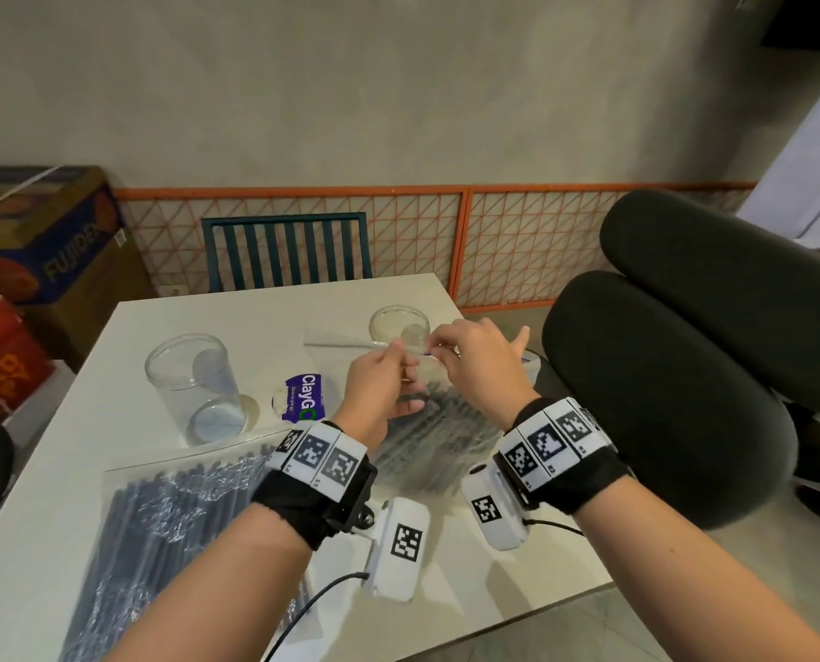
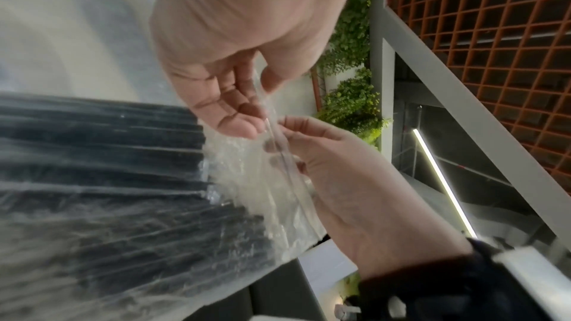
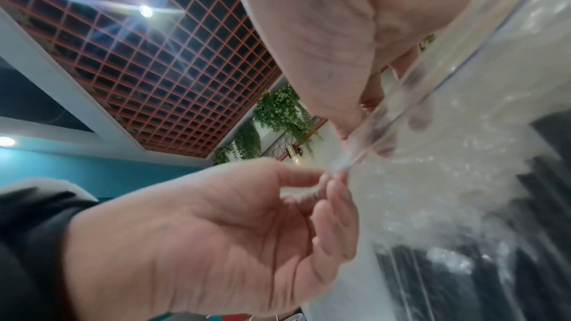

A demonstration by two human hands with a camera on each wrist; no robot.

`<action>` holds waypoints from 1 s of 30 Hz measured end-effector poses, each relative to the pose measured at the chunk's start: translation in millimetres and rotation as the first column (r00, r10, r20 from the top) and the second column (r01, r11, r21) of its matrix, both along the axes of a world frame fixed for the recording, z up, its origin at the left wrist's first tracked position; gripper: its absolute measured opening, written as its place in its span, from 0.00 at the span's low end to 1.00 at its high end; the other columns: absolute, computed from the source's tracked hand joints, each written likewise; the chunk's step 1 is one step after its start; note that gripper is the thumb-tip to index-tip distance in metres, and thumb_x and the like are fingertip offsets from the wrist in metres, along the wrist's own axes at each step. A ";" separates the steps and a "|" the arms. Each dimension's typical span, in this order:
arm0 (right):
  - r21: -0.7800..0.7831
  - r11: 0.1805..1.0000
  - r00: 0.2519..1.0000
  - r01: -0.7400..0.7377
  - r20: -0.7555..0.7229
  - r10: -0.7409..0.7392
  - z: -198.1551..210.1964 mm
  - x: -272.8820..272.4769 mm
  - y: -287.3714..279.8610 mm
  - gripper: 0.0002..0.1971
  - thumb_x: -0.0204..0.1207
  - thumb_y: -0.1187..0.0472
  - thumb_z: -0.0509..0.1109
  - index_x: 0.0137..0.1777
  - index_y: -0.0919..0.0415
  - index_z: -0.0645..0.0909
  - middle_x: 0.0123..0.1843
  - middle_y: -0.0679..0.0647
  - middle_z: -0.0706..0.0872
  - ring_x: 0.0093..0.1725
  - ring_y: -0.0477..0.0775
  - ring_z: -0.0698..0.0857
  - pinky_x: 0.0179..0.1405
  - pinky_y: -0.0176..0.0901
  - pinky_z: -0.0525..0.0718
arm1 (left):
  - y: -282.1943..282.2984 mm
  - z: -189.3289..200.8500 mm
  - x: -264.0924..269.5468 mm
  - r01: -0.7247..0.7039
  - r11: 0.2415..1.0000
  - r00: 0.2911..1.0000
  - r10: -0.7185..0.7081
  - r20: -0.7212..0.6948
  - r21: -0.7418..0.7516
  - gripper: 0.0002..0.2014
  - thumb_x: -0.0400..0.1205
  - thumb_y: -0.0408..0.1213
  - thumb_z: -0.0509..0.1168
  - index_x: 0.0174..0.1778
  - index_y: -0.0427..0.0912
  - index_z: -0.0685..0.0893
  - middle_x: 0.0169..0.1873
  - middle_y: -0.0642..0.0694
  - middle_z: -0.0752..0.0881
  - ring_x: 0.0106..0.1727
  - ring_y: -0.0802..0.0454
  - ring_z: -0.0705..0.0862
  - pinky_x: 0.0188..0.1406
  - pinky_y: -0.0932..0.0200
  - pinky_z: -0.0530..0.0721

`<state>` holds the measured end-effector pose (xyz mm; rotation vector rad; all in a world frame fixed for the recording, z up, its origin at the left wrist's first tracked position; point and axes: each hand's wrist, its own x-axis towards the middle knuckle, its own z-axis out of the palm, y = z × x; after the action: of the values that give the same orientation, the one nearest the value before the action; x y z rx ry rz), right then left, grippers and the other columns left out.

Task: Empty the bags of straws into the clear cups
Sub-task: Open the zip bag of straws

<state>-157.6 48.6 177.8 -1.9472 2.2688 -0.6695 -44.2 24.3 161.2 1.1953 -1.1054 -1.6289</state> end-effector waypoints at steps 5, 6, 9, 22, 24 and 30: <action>-0.040 0.987 0.982 0.157 0.108 -0.152 2.7 -13.4 -19.3 0.11 0.81 0.61 0.61 0.49 0.49 0.85 0.52 0.49 0.88 0.63 0.56 0.78 0.72 0.83 0.44 | 3.2 -7.5 0.4 0.030 1.000 0.999 -0.030 -0.018 0.005 0.16 0.87 0.41 0.54 0.35 0.42 0.78 0.26 0.48 0.75 0.28 0.55 0.77 0.24 0.62 0.80; -0.045 0.983 0.979 0.176 0.110 -0.170 3.4 -13.8 -22.0 0.11 0.81 0.61 0.62 0.49 0.49 0.86 0.51 0.49 0.88 0.62 0.56 0.79 0.71 0.84 0.42 | 4.8 -9.7 0.3 0.048 0.999 0.999 -0.048 -0.022 0.013 0.16 0.87 0.42 0.54 0.35 0.42 0.78 0.26 0.48 0.76 0.29 0.55 0.78 0.24 0.62 0.80; -0.046 0.998 0.998 0.045 0.042 -0.043 1.9 -2.4 -23.7 0.09 0.80 0.57 0.63 0.53 0.47 0.85 0.53 0.48 0.88 0.65 0.54 0.77 0.70 0.83 0.38 | 5.3 -10.5 0.7 0.115 0.993 0.993 -0.115 0.008 0.007 0.15 0.86 0.42 0.55 0.37 0.42 0.81 0.29 0.48 0.78 0.30 0.55 0.79 0.26 0.61 0.81; -0.066 0.996 0.979 0.068 0.195 -0.054 -6.8 -0.6 -43.9 0.09 0.82 0.60 0.62 0.49 0.53 0.85 0.45 0.51 0.87 0.55 0.56 0.82 0.76 0.69 0.57 | 8.3 -9.0 34.3 -0.041 0.998 0.997 0.038 0.061 0.053 0.13 0.83 0.34 0.56 0.33 0.41 0.78 0.23 0.48 0.74 0.25 0.54 0.77 0.18 0.64 0.77; -0.061 0.991 0.973 0.117 0.206 -0.102 -6.0 -7.1 -49.5 0.09 0.81 0.62 0.62 0.49 0.54 0.84 0.42 0.50 0.83 0.55 0.56 0.81 0.74 0.67 0.62 | 18.8 -10.7 41.8 -0.007 0.995 0.999 0.003 0.043 0.095 0.13 0.83 0.34 0.56 0.32 0.41 0.78 0.22 0.48 0.74 0.24 0.54 0.77 0.18 0.65 0.77; -0.028 0.995 0.982 0.094 0.165 -0.088 -11.4 -14.9 -53.8 0.10 0.81 0.65 0.62 0.49 0.54 0.84 0.39 0.48 0.80 0.50 0.54 0.78 0.72 0.68 0.64 | 15.5 -10.2 67.9 0.064 0.997 0.872 -0.032 0.489 -0.049 0.09 0.80 0.38 0.62 0.39 0.36 0.81 0.40 0.43 0.80 0.40 0.51 0.80 0.35 0.54 0.85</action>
<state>-172.5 -5.2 166.4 -1.7398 2.2710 -0.8523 23.6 39.7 151.0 1.5994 -1.4966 -1.3427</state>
